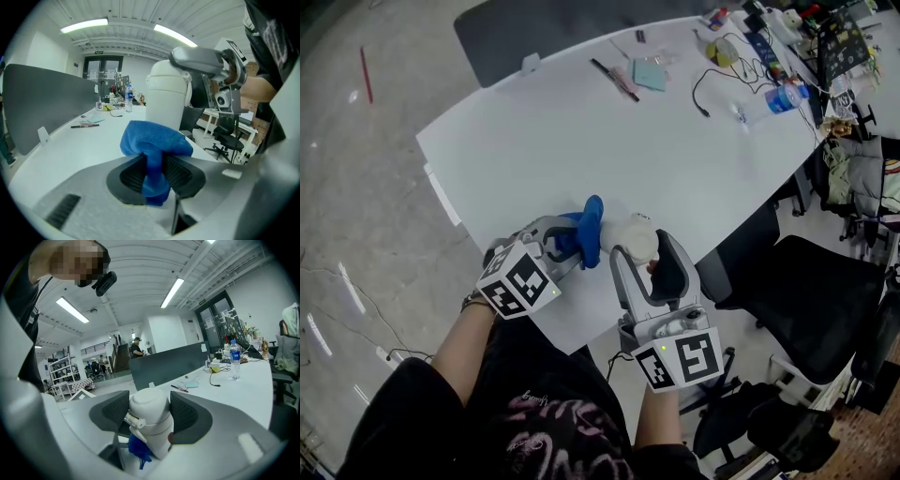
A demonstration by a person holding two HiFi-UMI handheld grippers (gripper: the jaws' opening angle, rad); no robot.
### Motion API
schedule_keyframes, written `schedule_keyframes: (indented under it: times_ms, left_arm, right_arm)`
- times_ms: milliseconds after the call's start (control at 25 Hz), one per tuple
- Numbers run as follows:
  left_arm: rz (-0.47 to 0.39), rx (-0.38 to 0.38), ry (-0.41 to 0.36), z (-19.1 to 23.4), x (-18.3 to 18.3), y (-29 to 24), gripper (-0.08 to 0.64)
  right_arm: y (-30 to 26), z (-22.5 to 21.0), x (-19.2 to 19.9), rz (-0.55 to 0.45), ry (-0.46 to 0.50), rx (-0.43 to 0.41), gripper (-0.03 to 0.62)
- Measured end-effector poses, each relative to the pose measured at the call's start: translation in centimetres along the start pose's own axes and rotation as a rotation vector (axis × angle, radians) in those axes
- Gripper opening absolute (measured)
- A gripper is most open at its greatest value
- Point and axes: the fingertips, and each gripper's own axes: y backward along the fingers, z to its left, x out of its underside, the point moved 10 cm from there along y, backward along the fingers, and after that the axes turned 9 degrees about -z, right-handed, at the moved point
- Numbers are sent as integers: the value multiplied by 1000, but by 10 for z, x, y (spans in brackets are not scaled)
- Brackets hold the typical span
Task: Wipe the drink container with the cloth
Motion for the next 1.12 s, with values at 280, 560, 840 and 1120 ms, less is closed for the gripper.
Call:
schedule_keyframes:
  times_ms: [280, 560, 840, 1120]
  left_arm:
    - [-89, -130, 37, 2, -29, 31, 100]
    - [-215, -259, 107, -2, -54, 60, 100]
    - [-259, -323, 89, -13, -73, 82, 100]
    - [-285, -366, 51, -22, -86, 100, 100]
  right_arm:
    - [4, -3, 0, -18, -3, -12, 281]
    - [4, 0, -1, -28, -1, -14, 281]
    - [8, 0, -2, -37, -11, -11, 281]
    - [14, 3, -6, -69, -31, -12, 266]
